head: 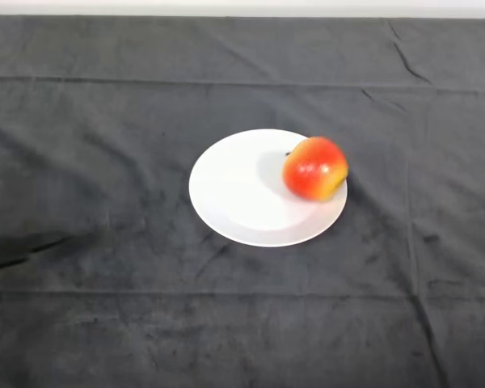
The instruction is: Move the apple to the plate
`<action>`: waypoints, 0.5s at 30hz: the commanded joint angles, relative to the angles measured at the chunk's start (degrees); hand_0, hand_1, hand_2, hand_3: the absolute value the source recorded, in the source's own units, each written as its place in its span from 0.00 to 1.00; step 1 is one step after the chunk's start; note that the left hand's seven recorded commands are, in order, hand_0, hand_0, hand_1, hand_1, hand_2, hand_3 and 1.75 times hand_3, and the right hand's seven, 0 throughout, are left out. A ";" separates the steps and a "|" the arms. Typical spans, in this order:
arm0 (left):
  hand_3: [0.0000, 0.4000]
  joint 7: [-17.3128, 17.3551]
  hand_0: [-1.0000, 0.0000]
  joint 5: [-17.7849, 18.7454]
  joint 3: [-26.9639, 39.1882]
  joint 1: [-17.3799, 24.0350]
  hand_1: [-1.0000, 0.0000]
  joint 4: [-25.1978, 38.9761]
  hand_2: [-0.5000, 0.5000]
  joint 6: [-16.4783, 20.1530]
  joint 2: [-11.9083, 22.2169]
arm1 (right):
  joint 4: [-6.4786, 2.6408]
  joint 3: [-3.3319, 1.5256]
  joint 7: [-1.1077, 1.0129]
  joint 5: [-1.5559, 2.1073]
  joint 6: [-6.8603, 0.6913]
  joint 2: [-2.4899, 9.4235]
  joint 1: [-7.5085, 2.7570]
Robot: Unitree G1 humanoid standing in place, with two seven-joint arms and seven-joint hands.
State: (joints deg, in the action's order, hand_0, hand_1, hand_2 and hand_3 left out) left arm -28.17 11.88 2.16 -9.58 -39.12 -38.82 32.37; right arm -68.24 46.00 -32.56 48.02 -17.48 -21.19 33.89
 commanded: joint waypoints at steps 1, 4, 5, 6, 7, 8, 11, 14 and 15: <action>0.00 0.39 1.00 1.29 2.80 1.66 1.00 0.46 0.50 -1.77 4.33 | -0.24 0.82 0.28 -0.27 0.40 -1.14 -0.24; 0.00 0.95 1.00 2.80 5.41 2.65 1.00 -0.45 0.50 -1.92 4.86 | -0.23 0.82 0.29 -0.27 0.39 -1.14 -0.24; 0.00 1.08 1.00 3.23 6.26 2.93 1.00 -0.76 0.50 -1.94 4.99 | -0.23 0.82 0.29 -0.27 0.39 -1.14 -0.24; 0.00 1.21 1.00 3.58 6.99 3.17 1.00 -1.08 0.50 -2.03 5.08 | -0.23 0.82 0.30 -0.27 0.39 -1.14 -0.24; 0.00 1.34 1.00 3.95 7.79 3.40 1.00 -1.49 0.50 -2.16 5.16 | -0.23 0.82 0.30 -0.27 0.39 -1.14 -0.24; 0.00 1.48 1.00 4.28 8.56 3.55 1.00 -1.97 0.50 -2.30 5.23 | -0.23 0.82 0.30 -0.27 0.39 -1.14 -0.24; 0.00 1.95 1.00 5.13 10.66 3.69 1.00 -3.61 0.50 -2.80 5.41 | -0.24 0.83 0.30 -0.26 0.38 -1.14 -0.23; 0.00 2.49 1.00 5.81 12.60 3.53 1.00 -5.68 0.50 -3.56 5.48 | -0.26 0.83 0.29 -0.25 0.38 -1.15 -0.23; 0.00 2.63 1.00 5.96 13.13 3.41 1.00 -6.35 0.50 -3.80 5.48 | -0.26 0.83 0.29 -0.25 0.38 -1.16 -0.23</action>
State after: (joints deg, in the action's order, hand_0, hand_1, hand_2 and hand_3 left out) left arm -25.86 17.42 14.35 -7.30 -44.82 -41.30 34.63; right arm -68.24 46.02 -32.54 48.02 -17.48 -21.20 33.88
